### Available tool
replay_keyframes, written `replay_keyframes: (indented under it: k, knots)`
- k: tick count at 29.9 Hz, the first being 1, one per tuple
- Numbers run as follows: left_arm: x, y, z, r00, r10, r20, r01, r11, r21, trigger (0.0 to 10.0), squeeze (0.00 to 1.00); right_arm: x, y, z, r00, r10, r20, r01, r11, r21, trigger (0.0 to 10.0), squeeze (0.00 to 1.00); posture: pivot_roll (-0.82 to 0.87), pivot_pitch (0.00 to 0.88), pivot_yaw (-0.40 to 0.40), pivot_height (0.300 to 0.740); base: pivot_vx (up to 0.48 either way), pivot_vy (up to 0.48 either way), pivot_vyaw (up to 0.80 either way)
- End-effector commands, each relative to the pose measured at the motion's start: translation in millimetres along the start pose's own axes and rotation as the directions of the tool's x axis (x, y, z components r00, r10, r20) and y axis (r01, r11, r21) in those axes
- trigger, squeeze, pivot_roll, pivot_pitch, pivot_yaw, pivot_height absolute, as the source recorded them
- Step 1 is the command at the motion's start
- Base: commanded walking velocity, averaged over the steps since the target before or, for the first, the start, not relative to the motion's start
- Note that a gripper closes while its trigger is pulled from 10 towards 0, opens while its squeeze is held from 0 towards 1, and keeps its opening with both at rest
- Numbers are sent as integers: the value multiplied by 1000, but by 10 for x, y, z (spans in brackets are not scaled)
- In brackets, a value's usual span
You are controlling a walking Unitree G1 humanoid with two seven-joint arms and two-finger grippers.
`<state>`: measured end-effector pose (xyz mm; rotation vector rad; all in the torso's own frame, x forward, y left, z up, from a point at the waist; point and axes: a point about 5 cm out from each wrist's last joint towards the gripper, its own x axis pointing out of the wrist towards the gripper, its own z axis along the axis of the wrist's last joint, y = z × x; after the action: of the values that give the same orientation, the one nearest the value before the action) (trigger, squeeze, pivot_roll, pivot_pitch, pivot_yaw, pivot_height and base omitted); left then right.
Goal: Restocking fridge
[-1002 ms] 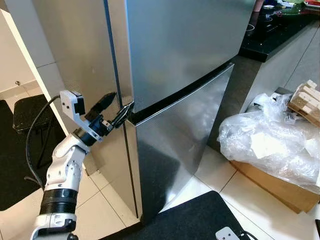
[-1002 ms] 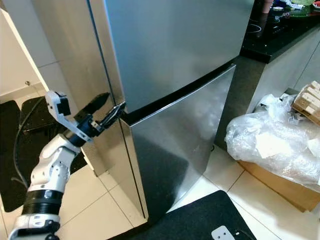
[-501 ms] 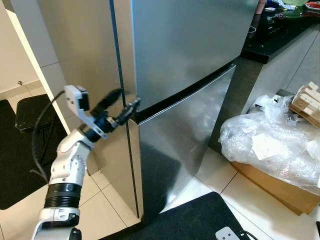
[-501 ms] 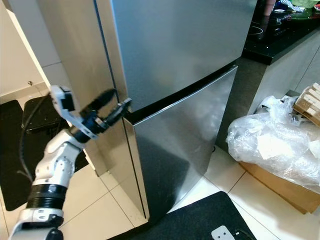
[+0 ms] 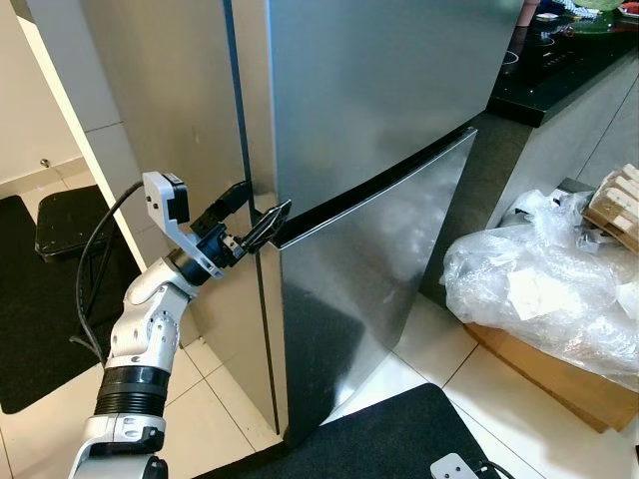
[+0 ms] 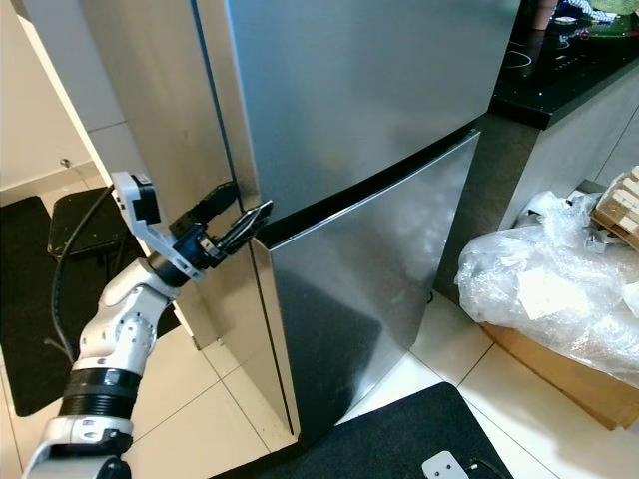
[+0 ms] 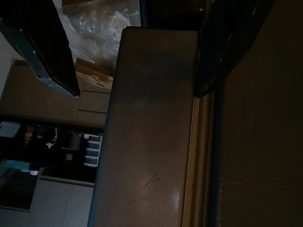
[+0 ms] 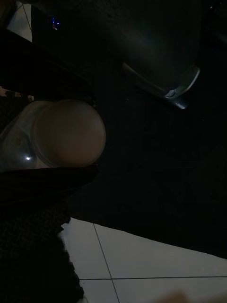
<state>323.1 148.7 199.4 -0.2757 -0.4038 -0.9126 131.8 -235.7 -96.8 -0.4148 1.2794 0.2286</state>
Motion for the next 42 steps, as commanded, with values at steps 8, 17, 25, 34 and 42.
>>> replay_keyframes:
  k: [8,17,25,34,42]
  knots:
    - [194,-404,-267,972,-227,-57,219,968,-119,10000,0,4,21,4,1000,2,1,-2,1000,-6,10000,0,6,0,25,740,0,0,0]
    - [219,-429,-260,969,-242,-41,235,963,-130,10000,0,4,24,3,1000,3,1,-3,1000,-6,10000,0,5,0,24,740,0,0,0]
    - [190,-726,-194,898,-437,55,435,860,-269,10000,0,4,23,9,1000,3,2,-3,1000,-3,10000,0,7,0,25,740,0,0,0]
    - [-98,-804,-157,839,-538,85,528,765,-368,10000,0,4,21,10,1000,3,2,-3,1000,-2,10000,0,8,0,25,740,0,0,0]
    - [-290,-650,-286,864,-491,-113,432,837,-335,10000,0,4,19,10,1000,3,2,-3,1000,0,10000,0,10,0,24,740,0,0,0]
